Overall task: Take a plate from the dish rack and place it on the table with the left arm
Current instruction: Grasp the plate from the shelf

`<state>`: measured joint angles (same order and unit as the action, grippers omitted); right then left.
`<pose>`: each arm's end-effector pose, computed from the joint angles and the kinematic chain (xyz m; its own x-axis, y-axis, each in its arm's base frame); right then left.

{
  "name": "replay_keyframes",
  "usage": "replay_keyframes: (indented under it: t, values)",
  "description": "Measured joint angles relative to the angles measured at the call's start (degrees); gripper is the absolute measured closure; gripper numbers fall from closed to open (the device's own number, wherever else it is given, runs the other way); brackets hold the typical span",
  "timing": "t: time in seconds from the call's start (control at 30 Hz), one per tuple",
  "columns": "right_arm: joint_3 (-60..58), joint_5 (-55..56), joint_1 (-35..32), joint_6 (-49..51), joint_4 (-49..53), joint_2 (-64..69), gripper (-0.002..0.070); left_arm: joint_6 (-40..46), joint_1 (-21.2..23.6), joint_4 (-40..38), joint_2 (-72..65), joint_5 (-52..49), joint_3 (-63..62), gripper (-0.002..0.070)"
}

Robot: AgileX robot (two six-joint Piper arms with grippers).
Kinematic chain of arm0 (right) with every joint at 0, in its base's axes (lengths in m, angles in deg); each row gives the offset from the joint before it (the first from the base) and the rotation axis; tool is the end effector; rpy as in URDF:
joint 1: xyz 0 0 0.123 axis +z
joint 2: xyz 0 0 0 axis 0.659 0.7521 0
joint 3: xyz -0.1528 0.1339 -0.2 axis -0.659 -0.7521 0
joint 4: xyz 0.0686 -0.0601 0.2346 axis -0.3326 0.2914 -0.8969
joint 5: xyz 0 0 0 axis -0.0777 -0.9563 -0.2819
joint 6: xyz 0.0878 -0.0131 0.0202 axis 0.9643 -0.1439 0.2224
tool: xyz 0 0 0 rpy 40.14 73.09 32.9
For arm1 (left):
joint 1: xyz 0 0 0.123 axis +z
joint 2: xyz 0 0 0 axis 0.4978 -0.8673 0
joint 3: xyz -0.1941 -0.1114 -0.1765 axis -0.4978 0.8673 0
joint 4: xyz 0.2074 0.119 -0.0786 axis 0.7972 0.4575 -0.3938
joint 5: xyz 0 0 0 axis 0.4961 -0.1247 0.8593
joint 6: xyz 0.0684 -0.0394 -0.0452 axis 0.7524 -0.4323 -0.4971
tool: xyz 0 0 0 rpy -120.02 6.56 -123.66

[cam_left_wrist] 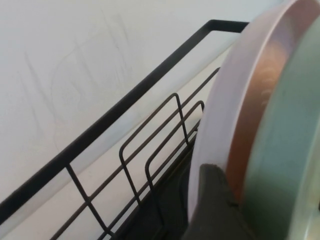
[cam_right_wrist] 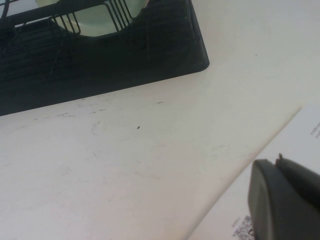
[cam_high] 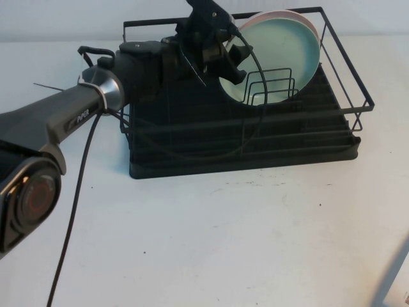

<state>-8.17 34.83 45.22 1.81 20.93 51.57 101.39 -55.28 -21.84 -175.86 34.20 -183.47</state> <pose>0.0517 0.0141 0.1724 -0.3084 0.2128 -0.9272 -0.1096 0.9602 0.2568 0.4756 -0.2592 0.2464 0.0877 0.4145 -0.9058 0.7251 0.5970 0.3434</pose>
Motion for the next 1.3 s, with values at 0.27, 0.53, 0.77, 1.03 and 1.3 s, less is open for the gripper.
replay_keyframes:
  t: [0.27, 0.53, 0.77, 1.03, 1.3]
  values:
    - [0.0, 0.0, 0.0, 0.0, -0.4, 0.0, 0.0696, 0.6, 0.0, -2.0, -0.6, 1.0, -0.5, 0.0496]
    - [0.0, 0.0, 0.0, 0.0, -0.5, 0.0, 0.0696, 0.9, 0.0, -2.1, -0.6, 3.0, -0.7, 0.0644]
    - [0.0, 0.0, 0.0, 0.0, -0.6, 0.0, 0.0696, 1.1, 0.0, -1.6, 0.0, 4.2, -0.7, 0.0645]
    - [0.0, 0.0, 0.0, 0.0, -0.6, 0.0, 0.0696, 1.1, 0.0, -1.3, 3.4, 4.7, -0.7, 0.0647]
    - [0.0, 0.0, 0.0, 0.0, -0.8, 0.0, 0.0696, 0.9, 0.0, -0.9, 7.4, 5.8, -0.7, 0.0647]
